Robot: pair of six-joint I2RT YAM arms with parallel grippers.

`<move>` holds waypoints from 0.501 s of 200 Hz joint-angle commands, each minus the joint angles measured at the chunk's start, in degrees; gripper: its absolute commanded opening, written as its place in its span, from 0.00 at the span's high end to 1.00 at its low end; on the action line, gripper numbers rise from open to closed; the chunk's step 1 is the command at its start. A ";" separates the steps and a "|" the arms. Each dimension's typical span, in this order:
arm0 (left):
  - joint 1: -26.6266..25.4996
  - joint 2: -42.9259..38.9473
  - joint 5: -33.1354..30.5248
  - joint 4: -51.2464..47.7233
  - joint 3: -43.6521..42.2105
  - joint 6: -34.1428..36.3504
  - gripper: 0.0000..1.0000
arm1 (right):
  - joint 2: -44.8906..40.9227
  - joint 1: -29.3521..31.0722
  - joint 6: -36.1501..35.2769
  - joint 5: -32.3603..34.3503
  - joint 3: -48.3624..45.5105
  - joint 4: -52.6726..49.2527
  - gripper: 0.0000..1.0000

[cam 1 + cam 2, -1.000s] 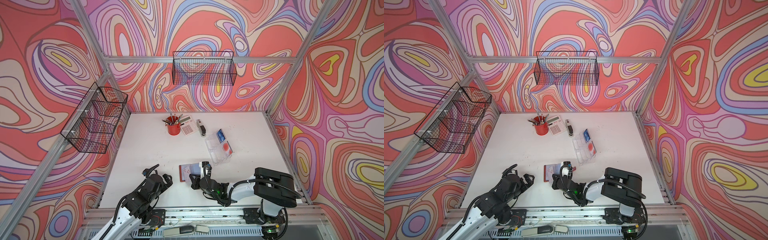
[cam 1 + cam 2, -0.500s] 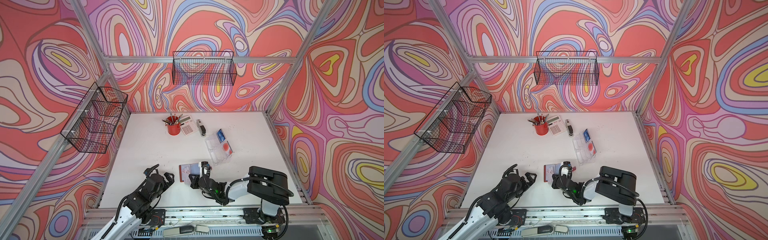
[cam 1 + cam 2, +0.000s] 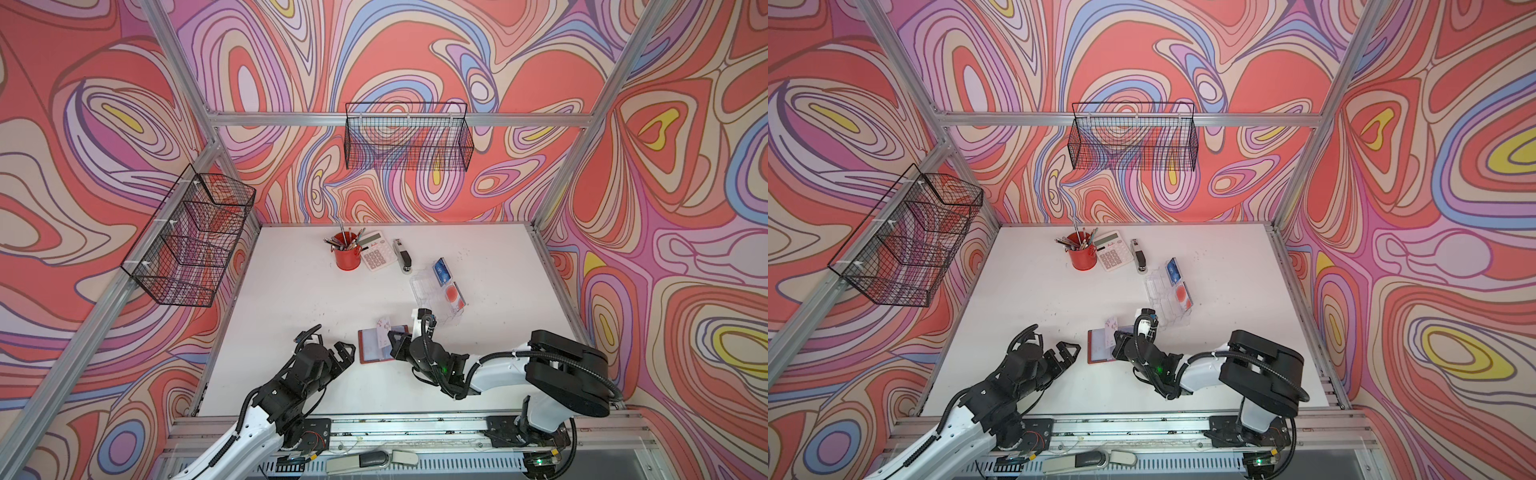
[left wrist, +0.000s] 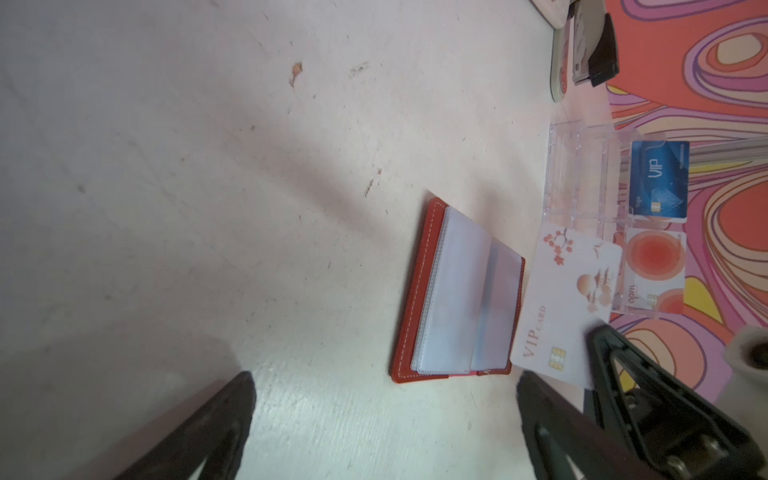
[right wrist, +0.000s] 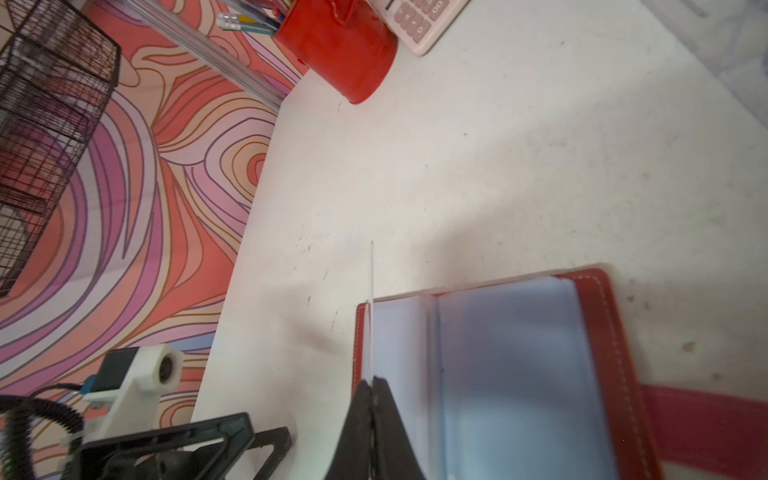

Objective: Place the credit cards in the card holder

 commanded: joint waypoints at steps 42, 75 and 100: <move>-0.13 4.92 2.29 6.05 0.69 3.16 0.00 | 6.73 -1.58 0.54 -5.30 -0.85 6.83 1.00; -0.13 4.50 1.89 7.02 -0.07 3.36 0.00 | 1.50 -1.59 -0.81 -3.12 -0.50 0.81 1.00; -0.13 4.49 1.59 6.70 0.42 3.66 0.00 | -0.77 -1.59 -0.68 -1.50 -1.23 -1.71 1.00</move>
